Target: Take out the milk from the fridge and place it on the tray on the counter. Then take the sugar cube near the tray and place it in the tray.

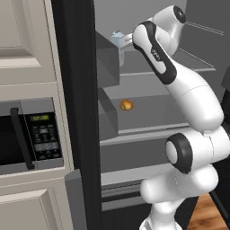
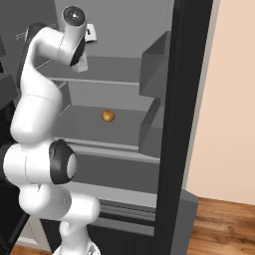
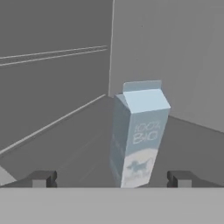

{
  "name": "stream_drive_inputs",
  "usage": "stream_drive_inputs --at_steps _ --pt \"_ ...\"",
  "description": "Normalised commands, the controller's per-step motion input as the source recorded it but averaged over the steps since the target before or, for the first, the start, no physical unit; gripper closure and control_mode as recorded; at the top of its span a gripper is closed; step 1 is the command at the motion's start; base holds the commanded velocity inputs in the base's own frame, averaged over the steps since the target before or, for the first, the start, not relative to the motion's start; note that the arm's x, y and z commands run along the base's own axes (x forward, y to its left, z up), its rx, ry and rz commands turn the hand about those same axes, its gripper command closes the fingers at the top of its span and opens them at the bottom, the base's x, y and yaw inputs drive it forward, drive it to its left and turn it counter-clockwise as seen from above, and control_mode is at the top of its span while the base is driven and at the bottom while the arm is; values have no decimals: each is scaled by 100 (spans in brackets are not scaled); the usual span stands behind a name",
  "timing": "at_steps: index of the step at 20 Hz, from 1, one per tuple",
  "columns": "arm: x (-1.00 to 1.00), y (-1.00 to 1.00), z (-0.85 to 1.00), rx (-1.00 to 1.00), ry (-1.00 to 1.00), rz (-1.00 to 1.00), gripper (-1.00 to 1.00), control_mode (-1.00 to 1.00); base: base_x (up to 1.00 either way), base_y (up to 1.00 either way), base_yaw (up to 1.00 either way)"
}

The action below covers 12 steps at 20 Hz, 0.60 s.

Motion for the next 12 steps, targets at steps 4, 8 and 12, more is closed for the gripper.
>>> stream_drive_inputs --at_steps 4,8,12 --pt "33 0 0 0 4 4 -100 -100 0 0 0" --pt "42 0 0 0 7 7 -100 -100 0 0 0" --pt "46 0 0 0 4 7 -100 -100 0 0 0"
